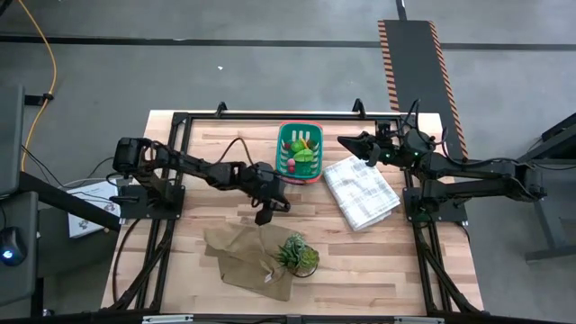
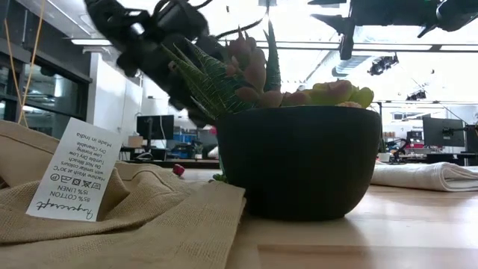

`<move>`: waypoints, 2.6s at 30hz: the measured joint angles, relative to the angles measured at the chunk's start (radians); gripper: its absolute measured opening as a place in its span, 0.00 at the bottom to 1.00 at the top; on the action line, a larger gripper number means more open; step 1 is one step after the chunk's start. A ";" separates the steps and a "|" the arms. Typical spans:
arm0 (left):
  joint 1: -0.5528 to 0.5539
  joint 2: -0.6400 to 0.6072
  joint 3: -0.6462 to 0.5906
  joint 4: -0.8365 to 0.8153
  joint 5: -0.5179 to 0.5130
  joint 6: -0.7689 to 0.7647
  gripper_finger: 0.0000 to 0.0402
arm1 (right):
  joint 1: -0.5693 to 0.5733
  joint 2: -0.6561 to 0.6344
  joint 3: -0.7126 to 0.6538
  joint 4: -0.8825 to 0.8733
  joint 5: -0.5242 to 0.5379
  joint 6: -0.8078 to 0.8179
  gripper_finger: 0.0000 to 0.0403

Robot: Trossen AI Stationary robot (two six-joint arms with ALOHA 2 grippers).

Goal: Pick and placing Produce into tupperware
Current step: Put the black cherry into the green basket

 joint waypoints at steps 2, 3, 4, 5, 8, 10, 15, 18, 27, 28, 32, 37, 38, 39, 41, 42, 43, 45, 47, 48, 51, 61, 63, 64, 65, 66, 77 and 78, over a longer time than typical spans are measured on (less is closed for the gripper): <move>0.000 0.000 0.057 -0.074 0.000 0.021 0.24 | 0.000 0.000 0.000 0.005 -0.006 -0.004 0.20; 0.000 0.000 0.087 -0.114 0.000 0.031 0.24 | 0.000 0.000 0.000 0.009 -0.013 -0.014 0.20; 0.000 0.000 0.118 -0.154 0.000 0.040 0.24 | 0.000 0.000 0.000 0.016 -0.020 -0.022 0.20; 0.000 0.000 0.147 -0.193 0.000 0.049 0.24 | 0.000 0.000 0.000 0.023 -0.024 -0.026 0.20; 0.000 0.000 0.234 -0.316 -0.031 0.083 0.24 | 0.000 0.000 0.000 0.058 -0.048 -0.053 0.20; 0.011 0.000 0.291 -0.394 -0.055 0.102 0.25 | 0.000 -0.002 0.000 0.088 -0.063 -0.072 0.20; 0.064 0.000 0.413 -0.517 -0.061 0.093 0.25 | 0.000 -0.031 0.000 0.105 -0.075 -0.127 0.20; 0.108 0.000 0.485 -0.575 -0.061 0.087 0.25 | -0.003 -0.059 0.000 0.091 -0.091 -0.160 0.20; 0.238 0.000 0.622 -0.687 -0.092 0.087 0.25 | -0.062 -0.140 0.000 -0.008 -0.187 -0.176 0.20; 0.249 0.000 0.628 -0.687 -0.092 0.087 0.25 | -0.066 -0.145 0.000 -0.020 -0.198 -0.176 0.20; 0.264 0.027 0.656 -0.686 -0.120 0.086 0.25 | -0.073 -0.159 0.000 -0.069 -0.218 -0.182 0.20; 0.264 0.104 0.720 -0.729 -0.130 0.061 0.25 | -0.073 -0.160 0.000 -0.081 -0.247 -0.181 0.20; 0.272 0.123 0.737 -0.743 -0.129 0.053 0.25 | -0.073 -0.160 0.000 -0.079 -0.254 -0.180 0.20; 0.279 0.141 0.756 -0.768 -0.129 0.041 0.25 | -0.073 -0.160 0.000 -0.077 -0.264 -0.178 0.20; 0.297 0.174 0.795 -0.831 -0.134 0.030 0.25 | -0.073 -0.160 0.000 -0.074 -0.289 -0.176 0.20; 0.305 0.190 0.818 -0.854 -0.134 0.030 0.25 | -0.073 -0.160 0.000 -0.075 -0.295 -0.174 0.20; 0.310 0.206 0.842 -0.882 -0.137 0.030 0.25 | -0.073 -0.160 0.000 -0.075 -0.301 -0.167 0.20; 0.319 0.241 0.893 -0.950 -0.137 0.035 0.25 | -0.073 -0.160 0.000 -0.075 -0.316 -0.158 0.20; 0.320 0.277 0.938 -0.993 -0.137 0.035 0.25 | -0.073 -0.160 0.000 -0.075 -0.333 -0.157 0.20; 0.320 0.294 0.961 -1.006 -0.140 0.035 0.25 | -0.073 -0.160 0.000 -0.075 -0.338 -0.157 0.20; 0.320 0.335 1.019 -1.050 -0.159 0.047 0.25 | -0.073 -0.160 0.000 -0.076 -0.344 -0.157 0.20; 0.320 0.456 1.094 -1.154 -0.162 0.109 0.25 | -0.073 -0.160 0.000 -0.090 -0.359 -0.157 0.20; 0.320 0.469 1.094 -1.177 -0.174 0.142 0.25 | -0.073 -0.160 0.000 -0.091 -0.360 -0.158 0.20; 0.320 0.471 1.093 -1.181 -0.185 0.156 0.25 | -0.073 -0.160 0.000 -0.091 -0.359 -0.158 0.20; 0.320 0.471 1.093 -1.184 -0.193 0.169 0.25 | -0.073 -0.160 0.000 -0.091 -0.360 -0.158 0.20; 0.320 0.470 1.093 -1.179 -0.202 0.184 0.25 | -0.073 -0.160 0.000 -0.091 -0.360 -0.158 0.20; 0.336 0.476 1.094 -1.153 -0.245 0.355 0.25 | -0.073 -0.159 0.000 -0.114 -0.351 -0.161 0.20; 0.336 0.480 1.094 -1.153 -0.245 0.364 0.25 | -0.073 -0.159 0.000 -0.114 -0.348 -0.164 0.20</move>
